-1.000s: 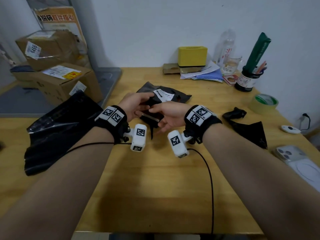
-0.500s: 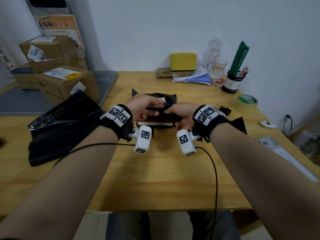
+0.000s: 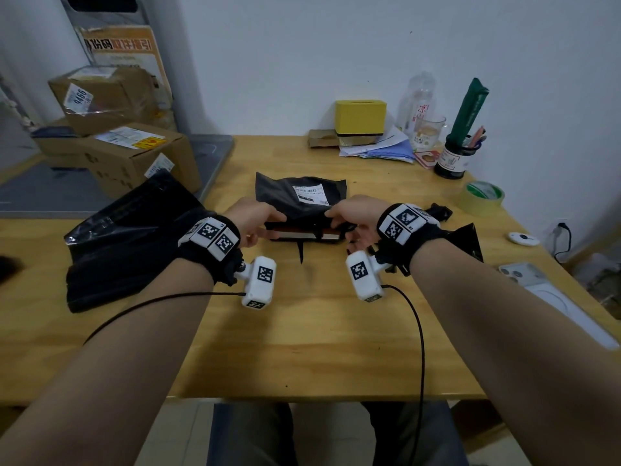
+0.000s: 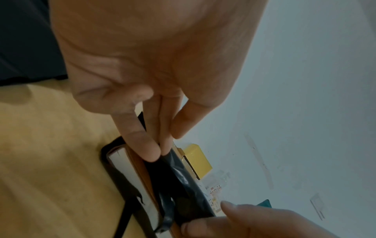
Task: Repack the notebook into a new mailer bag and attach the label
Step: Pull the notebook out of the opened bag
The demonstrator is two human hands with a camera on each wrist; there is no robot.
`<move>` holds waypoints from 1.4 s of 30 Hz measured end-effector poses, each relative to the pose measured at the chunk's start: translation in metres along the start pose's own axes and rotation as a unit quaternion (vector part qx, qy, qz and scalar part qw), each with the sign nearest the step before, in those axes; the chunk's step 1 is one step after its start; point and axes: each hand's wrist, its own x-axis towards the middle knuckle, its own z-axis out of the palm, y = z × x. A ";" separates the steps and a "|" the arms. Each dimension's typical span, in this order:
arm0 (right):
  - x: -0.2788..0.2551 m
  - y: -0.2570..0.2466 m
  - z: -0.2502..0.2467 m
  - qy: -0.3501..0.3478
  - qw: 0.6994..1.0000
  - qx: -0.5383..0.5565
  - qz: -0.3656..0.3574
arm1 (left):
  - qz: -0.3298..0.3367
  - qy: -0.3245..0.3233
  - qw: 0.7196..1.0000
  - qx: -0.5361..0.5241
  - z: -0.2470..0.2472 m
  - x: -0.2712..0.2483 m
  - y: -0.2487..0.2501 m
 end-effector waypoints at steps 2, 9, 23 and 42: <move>0.001 0.001 -0.002 0.010 1.000 0.003 0.003 | 0.000 0.004 1.000 -0.001 -0.003 0.002 -0.002; 0.003 0.005 0.001 -0.017 0.999 0.037 0.011 | -0.034 0.004 0.999 -0.005 -0.003 0.002 -0.012; 0.025 0.009 0.008 0.003 0.966 0.257 0.039 | -0.017 0.057 0.998 -0.006 0.006 0.008 -0.015; 0.013 0.013 0.005 -0.001 0.946 0.324 0.018 | -0.031 0.088 0.990 -0.110 0.014 0.014 -0.018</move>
